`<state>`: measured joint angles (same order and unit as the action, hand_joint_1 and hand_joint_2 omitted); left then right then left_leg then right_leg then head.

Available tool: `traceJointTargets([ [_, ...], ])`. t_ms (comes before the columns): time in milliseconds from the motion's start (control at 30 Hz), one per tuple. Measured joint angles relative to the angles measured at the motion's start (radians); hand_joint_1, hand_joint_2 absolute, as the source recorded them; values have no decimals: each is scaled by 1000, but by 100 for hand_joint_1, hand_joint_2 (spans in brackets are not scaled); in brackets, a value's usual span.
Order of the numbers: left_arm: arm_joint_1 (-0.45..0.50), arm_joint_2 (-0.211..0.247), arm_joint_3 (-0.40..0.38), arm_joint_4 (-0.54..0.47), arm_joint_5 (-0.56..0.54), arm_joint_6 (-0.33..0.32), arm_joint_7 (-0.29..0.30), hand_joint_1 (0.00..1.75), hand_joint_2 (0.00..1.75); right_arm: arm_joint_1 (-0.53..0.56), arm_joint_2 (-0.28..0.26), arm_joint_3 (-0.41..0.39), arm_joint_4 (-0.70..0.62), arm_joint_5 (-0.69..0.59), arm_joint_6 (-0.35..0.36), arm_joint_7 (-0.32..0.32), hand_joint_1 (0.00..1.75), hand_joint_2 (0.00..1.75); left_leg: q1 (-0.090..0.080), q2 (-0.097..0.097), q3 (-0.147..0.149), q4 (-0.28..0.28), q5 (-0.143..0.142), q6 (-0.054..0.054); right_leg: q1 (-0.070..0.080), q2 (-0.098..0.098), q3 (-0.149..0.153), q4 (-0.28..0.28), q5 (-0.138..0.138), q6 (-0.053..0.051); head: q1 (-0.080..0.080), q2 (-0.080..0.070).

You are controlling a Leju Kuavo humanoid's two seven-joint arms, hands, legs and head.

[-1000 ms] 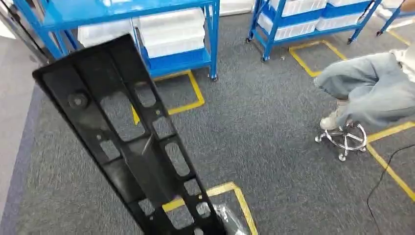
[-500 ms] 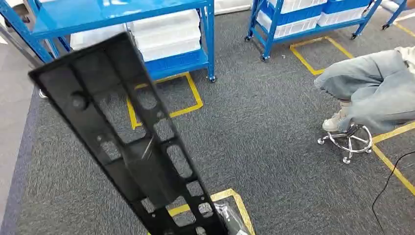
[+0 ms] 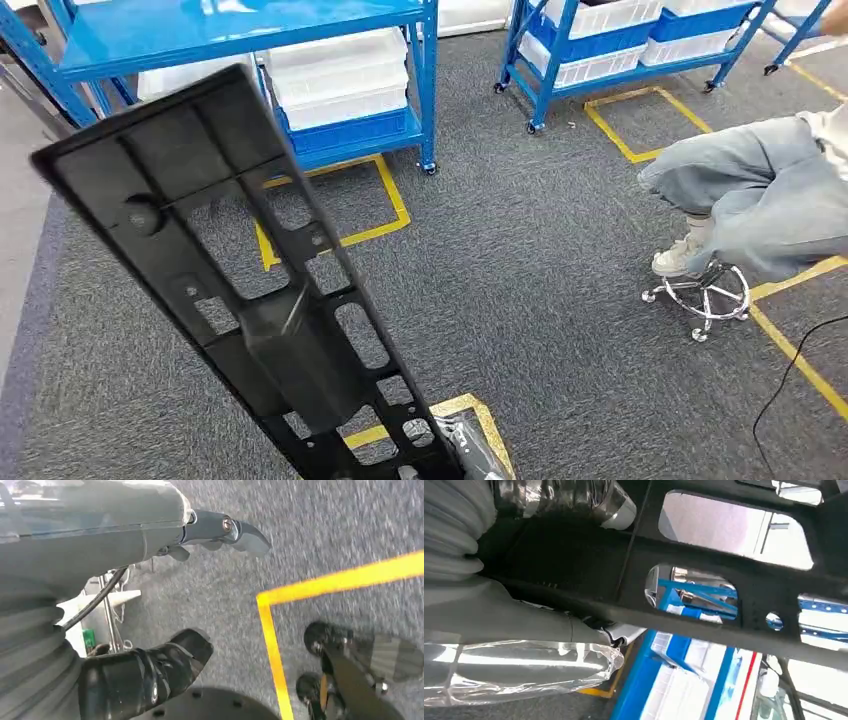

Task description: Take the parts from the cabinet and place them on the table.

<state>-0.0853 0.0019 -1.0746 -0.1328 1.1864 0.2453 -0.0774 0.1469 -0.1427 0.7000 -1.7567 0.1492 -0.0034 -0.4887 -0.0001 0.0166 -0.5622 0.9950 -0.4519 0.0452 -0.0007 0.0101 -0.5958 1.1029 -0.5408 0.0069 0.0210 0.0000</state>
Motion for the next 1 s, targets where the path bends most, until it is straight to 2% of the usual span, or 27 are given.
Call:
traceJointTargets([
  [67,0,0,0,0,0,0,0,0,175,0,0,0,0,0,0,0,175,175,0,0,0,0,0,0,0,0,0,0,0,0,0,0],
  [133,0,0,0,0,0,0,0,0,175,0,0,0,0,0,0,0,175,175,0,1,0,0,0,1,-1,0,-17,34,-19,1,0,0],
  [167,-1,1,0,0,1,0,0,0,175,2,-2,0,0,0,0,0,175,175,-3,8,0,1,-3,4,-4,-1,-79,158,-76,4,0,0],
  [200,0,1,0,0,2,0,0,0,175,2,-4,0,0,0,0,0,175,175,-6,23,2,3,-9,5,-5,-5,-114,210,-61,5,0,0],
  [233,-1,0,0,0,2,-1,0,0,175,2,-5,0,0,0,0,0,175,175,-6,29,5,5,-12,4,-5,-8,-85,148,-20,3,0,0],
  [267,-1,-1,-1,0,3,-3,0,0,175,2,-5,0,0,0,0,0,175,175,-6,35,9,8,-17,2,-3,-19,-34,47,32,-2,0,0],
  [300,-1,-3,-1,0,3,-3,0,0,175,2,-5,0,0,0,0,0,175,175,-6,41,13,11,-22,0,-1,-46,12,-41,67,-8,0,0],
  [333,-1,-4,-1,0,3,-3,0,0,175,1,-5,0,0,0,0,0,175,175,-10,45,15,13,-26,-5,9,-77,23,-68,51,-15,0,0],
  [367,-1,-4,-1,0,3,-3,0,0,175,1,-5,1,0,0,0,0,175,175,-12,48,14,17,-30,-12,8,-60,22,-74,59,-17,0,0],
  [400,-1,-4,-1,0,3,-3,0,0,175,1,-5,1,-1,0,0,0,175,175,-10,55,15,17,-31,-17,10,-51,20,-73,59,-18,0,0],
  [467,-2,-5,-1,0,3,-3,0,0,175,1,-5,3,-2,-1,1,0,175,175,-11,73,22,12,-33,-26,9,-30,18,-80,62,-28,0,0],
  [500,-3,-5,-1,0,4,-3,2,0,175,1,-5,4,-2,-1,4,-2,175,175,-8,55,18,22,-44,-35,-1,-25,27,-88,68,-34,-1,0],
  [533,-3,-5,-1,0,4,-3,2,0,175,-2,-5,5,-3,-1,5,-5,175,175,-6,22,9,48,-65,-42,-2,-17,28,-91,70,-36,-1,0],
  [567,-2,-5,-1,0,5,-3,3,0,175,-7,-3,6,-4,-1,7,-6,175,175,-3,1,-22,116,-107,-46,-3,-10,27,-91,71,-40,-1,0],
  [633,-1,-5,-1,0,6,-4,5,0,175,-12,1,6,-6,-1,21,-14,175,175,3,-8,-104,287,-180,-54,-2,10,26,-89,71,-41,0,0],
  [667,-1,-6,-2,0,8,-4,5,0,175,-12,3,6,-10,-1,27,-19,175,175,5,-8,-130,334,-185,-57,-2,20,26,-88,71,-41,-1,0],
  [700,-1,-6,-2,0,8,-4,6,0,175,-14,3,6,-12,-1,31,-20,175,175,7,-8,-132,332,-167,-58,-3,31,27,-88,71,-41,-1,0],
  [733,-1,-6,-2,0,10,-4,6,0,175,-18,5,6,-16,-2,37,-21,175,175,11,-9,-110,276,-123,-59,-3,46,29,-86,70,-40,-1,0],
  [767,-1,-6,-2,0,10,-4,6,0,175,-20,6,6,-19,-2,37,-21,175,175,14,-14,-72,193,-74,-58,-4,60,31,-85,68,-37,-1,0],
  [800,-1,-6,-2,0,10,-3,6,0,175,-21,8,6,-21,-2,38,-21,175,175,16,-31,-29,99,-28,-57,-6,72,33,-83,66,-34,-1,0],
  [833,1,-5,-2,0,10,-3,6,0,175,-21,9,6,-24,-2,38,-22,175,175,21,-85,-4,35,-19,-54,-7,81,32,-82,64,-30,0,0],
  [867,1,-5,-2,0,10,-3,6,0,175,-25,11,6,-25,-2,38,-22,175,175,20,-96,6,16,-25,-51,-4,93,25,-75,63,-22,0,0],
  [933,-5,-5,-2,0,10,-3,6,0,175,-25,11,6,-29,-3,38,-22,175,175,13,-82,3,23,-26,-43,-11,107,19,-79,67,-9,-1,0],
  [967,-6,-5,-2,0,10,-3,6,0,175,-25,11,6,-30,-3,39,-24,175,175,11,-70,5,19,-23,-35,-14,120,19,-85,72,0,-1,0],
  [1000,-6,-6,-2,0,10,-3,6,0,175,-25,11,6,-30,-3,41,-27,175,175,21,-57,11,0,-14,-23,-9,121,18,-80,68,7,0,0],
])
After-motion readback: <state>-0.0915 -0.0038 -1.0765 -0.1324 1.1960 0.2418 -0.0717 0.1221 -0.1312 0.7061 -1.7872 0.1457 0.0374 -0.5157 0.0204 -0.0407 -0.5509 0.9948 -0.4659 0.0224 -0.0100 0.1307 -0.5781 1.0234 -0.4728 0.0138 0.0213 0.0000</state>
